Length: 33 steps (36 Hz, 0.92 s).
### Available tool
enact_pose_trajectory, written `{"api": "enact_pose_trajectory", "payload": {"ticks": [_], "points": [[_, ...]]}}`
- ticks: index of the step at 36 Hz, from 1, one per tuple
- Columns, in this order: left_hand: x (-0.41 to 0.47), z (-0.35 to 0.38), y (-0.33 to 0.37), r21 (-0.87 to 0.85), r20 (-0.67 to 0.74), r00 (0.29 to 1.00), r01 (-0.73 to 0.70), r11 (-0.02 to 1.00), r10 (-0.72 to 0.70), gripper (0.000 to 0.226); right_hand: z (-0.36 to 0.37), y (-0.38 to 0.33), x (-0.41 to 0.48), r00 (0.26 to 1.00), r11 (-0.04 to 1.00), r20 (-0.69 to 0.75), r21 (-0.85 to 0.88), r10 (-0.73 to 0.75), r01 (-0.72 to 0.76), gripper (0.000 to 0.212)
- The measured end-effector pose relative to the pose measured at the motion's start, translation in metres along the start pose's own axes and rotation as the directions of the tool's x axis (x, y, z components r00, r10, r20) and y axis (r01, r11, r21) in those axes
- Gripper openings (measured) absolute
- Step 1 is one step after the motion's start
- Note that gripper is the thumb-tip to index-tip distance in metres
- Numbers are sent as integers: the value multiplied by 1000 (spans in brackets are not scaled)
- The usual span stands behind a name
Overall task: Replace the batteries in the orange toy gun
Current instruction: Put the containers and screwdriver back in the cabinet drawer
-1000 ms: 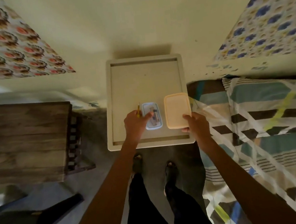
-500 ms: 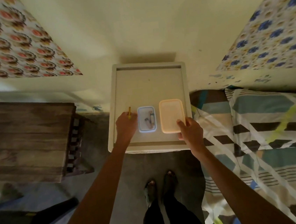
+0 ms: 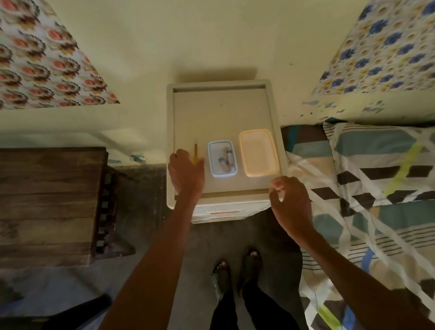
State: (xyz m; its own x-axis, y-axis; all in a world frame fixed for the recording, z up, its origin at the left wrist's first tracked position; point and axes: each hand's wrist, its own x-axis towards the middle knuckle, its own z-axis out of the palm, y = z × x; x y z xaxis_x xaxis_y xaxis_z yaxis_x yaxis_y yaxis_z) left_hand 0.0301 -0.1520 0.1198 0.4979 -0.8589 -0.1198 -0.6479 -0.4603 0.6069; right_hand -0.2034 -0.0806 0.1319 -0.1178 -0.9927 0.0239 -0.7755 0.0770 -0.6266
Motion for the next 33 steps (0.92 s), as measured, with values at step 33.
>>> {"api": "enact_pose_trajectory", "payload": {"ticks": [33], "points": [[-138, 175, -161, 382, 328, 867, -486, 786, 376, 69, 86, 66, -25, 789, 751, -142, -446, -597, 487, 53]]}}
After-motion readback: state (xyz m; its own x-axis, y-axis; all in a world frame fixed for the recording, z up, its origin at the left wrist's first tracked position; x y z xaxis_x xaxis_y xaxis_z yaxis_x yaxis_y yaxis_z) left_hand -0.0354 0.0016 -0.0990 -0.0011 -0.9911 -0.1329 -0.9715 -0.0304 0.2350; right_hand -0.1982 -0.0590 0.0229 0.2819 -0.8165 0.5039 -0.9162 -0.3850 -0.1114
